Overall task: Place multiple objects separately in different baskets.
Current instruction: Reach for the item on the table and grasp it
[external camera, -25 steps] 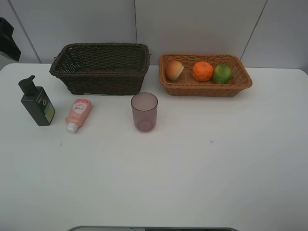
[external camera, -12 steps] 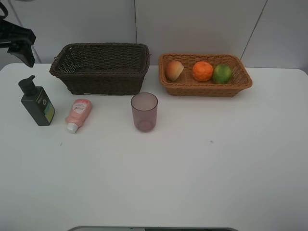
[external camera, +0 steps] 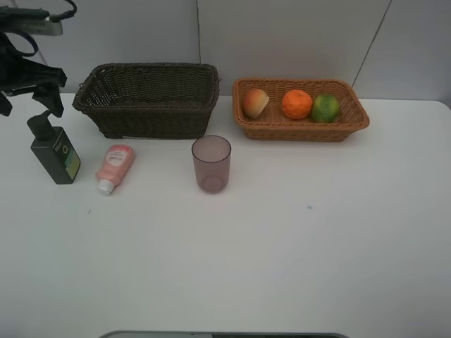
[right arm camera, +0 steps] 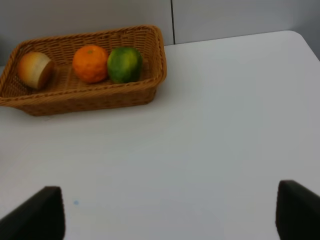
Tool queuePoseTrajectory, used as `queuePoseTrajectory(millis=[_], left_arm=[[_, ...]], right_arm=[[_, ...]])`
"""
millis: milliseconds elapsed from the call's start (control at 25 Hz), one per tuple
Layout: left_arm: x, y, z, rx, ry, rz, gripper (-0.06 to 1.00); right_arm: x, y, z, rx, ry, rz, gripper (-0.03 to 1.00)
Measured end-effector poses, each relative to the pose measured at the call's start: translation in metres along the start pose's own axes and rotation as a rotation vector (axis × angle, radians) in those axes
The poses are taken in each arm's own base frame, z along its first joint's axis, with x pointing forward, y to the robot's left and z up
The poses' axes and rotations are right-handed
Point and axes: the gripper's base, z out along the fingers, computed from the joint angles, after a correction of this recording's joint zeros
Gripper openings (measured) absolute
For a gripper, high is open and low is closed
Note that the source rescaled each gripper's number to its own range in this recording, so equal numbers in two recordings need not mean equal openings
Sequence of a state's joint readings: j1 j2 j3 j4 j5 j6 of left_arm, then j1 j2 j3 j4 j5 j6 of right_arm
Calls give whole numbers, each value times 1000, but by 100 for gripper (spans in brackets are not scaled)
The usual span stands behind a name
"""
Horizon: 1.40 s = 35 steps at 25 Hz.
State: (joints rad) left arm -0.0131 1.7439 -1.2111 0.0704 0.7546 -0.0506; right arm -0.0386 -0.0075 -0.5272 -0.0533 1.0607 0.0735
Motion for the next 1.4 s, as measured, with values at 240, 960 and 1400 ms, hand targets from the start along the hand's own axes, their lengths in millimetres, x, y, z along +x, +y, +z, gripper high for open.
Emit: queuePoseTrajectory(millis=[240,960,1400], left_arm=[[-1,-7,42,58,79,25,98],[0,-5,61,48,115,38,92],[0,-4,62,43,111,26,49]], right_arm=[[0,0,0,0,0,0,83],[0,0,0,0,0,0,83],[0,0,0,0,0,0,83]])
